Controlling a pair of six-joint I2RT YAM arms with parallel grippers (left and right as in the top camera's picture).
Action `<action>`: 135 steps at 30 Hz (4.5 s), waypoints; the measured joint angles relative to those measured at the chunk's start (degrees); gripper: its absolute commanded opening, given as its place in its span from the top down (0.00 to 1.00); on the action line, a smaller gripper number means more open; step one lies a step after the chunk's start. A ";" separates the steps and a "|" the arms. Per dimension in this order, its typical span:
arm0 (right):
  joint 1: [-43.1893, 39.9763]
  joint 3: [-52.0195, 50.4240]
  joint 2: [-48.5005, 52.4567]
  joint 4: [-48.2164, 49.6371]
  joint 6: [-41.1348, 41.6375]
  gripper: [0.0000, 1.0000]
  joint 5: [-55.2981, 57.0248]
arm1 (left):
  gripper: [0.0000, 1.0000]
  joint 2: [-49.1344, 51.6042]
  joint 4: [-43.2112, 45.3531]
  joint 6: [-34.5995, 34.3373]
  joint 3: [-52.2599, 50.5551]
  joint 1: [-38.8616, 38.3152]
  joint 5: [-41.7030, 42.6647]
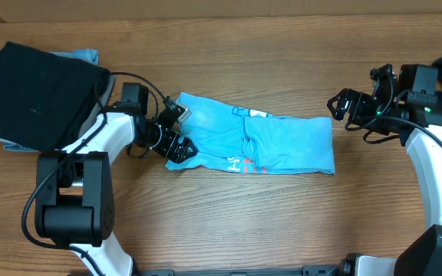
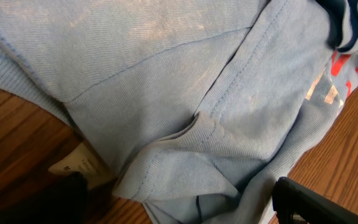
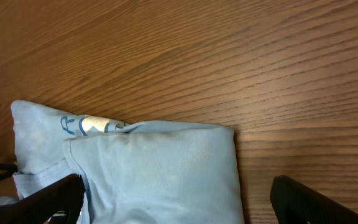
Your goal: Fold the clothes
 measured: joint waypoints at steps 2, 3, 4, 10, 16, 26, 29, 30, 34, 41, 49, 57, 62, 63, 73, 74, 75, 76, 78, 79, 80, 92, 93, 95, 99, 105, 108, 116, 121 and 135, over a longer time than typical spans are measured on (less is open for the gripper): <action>0.00 0.00 0.00 0.02 0.00 0.00 0.00 | 0.00 0.02 -0.28 0.42 0.11 0.00 -0.26; 0.00 0.00 0.00 0.00 0.02 0.00 0.02 | 0.00 0.07 -0.46 0.74 0.20 0.00 -0.44; 0.00 0.00 0.00 0.00 -0.02 0.00 0.00 | 0.00 0.07 -0.61 0.92 0.24 0.00 -0.48; 0.00 0.00 0.00 0.00 -0.02 0.00 0.02 | 0.03 0.24 -1.40 1.16 0.63 -0.15 -0.90; 0.00 0.00 0.00 -0.02 -0.02 0.00 0.00 | 0.00 0.52 -2.14 0.72 1.16 -0.26 -1.38; 0.00 0.00 0.00 0.02 -0.02 0.00 -0.02 | 0.02 0.55 -5.95 0.31 1.95 -1.36 -2.08; 0.00 0.00 0.00 0.02 0.00 0.00 0.02 | 0.02 0.46 -6.08 -0.15 2.21 -2.58 -4.26; 0.00 0.00 0.00 -0.02 0.00 0.00 0.00 | 0.03 0.37 -6.12 -0.31 2.25 -2.99 -4.96; 0.00 0.00 0.00 0.02 0.00 0.00 0.02 | 0.09 -0.13 -5.22 -3.67 2.32 -5.79 -10.62; 0.00 0.00 0.00 -0.02 0.00 0.00 0.02 | 0.82 -0.04 -2.78 -9.40 2.21 -6.64 -15.43; 0.00 0.00 0.00 0.02 -0.02 0.00 0.00 | 0.96 0.98 -3.48 -11.69 2.01 -6.38 -11.26; 0.00 0.00 0.00 0.00 0.00 0.00 0.00 | 0.96 4.04 -15.58 -17.00 8.11 -7.41 -13.03; 0.00 0.00 0.00 0.04 0.02 0.00 0.00 | 0.96 7.96 -27.78 -22.01 16.31 -9.16 -23.39; 0.00 0.00 0.00 0.00 0.02 0.00 0.00 | 0.96 8.68 -29.27 -22.53 17.68 -9.16 -25.29; 0.00 0.00 0.00 1.16 0.09 0.00 -0.15 | 0.96 10.91 -40.11 -24.24 34.16 -8.63 -37.00; 0.00 0.00 0.00 1.03 0.33 0.00 -1.14 | 0.96 10.91 -40.61 -24.24 35.26 -8.63 -37.94; 0.00 0.00 0.00 0.90 0.59 0.00 -2.27 | 0.96 10.91 -40.96 -24.24 36.00 -8.63 -38.51; 0.04 0.00 0.00 0.48 0.79 0.00 -3.72 | 0.96 10.91 -41.18 -24.26 36.57 -8.63 -38.99; 0.46 0.00 0.00 -1.57 1.07 0.00 -5.31 | 0.96 10.91 -41.35 -24.26 37.11 -8.63 -39.58; 1.14 0.00 0.02 -3.21 1.20 0.07 -5.68 | 0.96 10.91 -41.38 -24.26 37.13 -8.66 -40.06; 2.23 0.02 0.15 -4.57 1.20 0.31 -5.73 | 0.96 10.91 -41.38 -24.26 37.13 -8.79 -40.57; 14.14 -2.27 7.65 -3.96 -1.36 0.96 -1.86 | 0.96 10.91 -41.99 -24.22 41.07 -11.89 -46.86; 14.12 -3.56 8.26 -1.77 -1.33 0.96 -1.46 | 0.96 10.91 -42.03 -24.22 41.75 -12.35 -48.11; 14.12 -6.10 10.19 0.92 -1.31 0.96 -0.90 | 0.96 10.91 -42.05 -24.22 42.45 -12.94 -48.96; 14.12 -9.09 14.49 3.78 -1.36 0.96 -0.70 | 0.96 10.91 -42.14 -24.17 43.28 -14.36 -51.08; 14.12 -9.57 16.72 6.08 -1.84 0.96 -2.16 | 0.96 10.91 -42.25 -24.17 43.39 -18.36 -56.72; 14.12 -9.57 16.72 6.08 -1.99 0.96 -2.36 | 0.96 10.91 -42.25 -24.17 43.43 -19.76 -58.60; 14.12 -9.57 16.72 6.51 -1.97 0.96 -2.62 | 0.96 10.91 -43.56 -24.17 46.03 -23.17 -63.10; 14.12 -9.57 16.72 6.45 -1.99 0.96 -2.62 | 0.96 10.91 -43.85 -24.15 47.82 -25.03 -64.35; 14.01 -9.57 16.72 6.95 -1.95 0.96 -2.32 | 0.96 10.91 -45.86 -21.99 47.93 -37.44 -70.05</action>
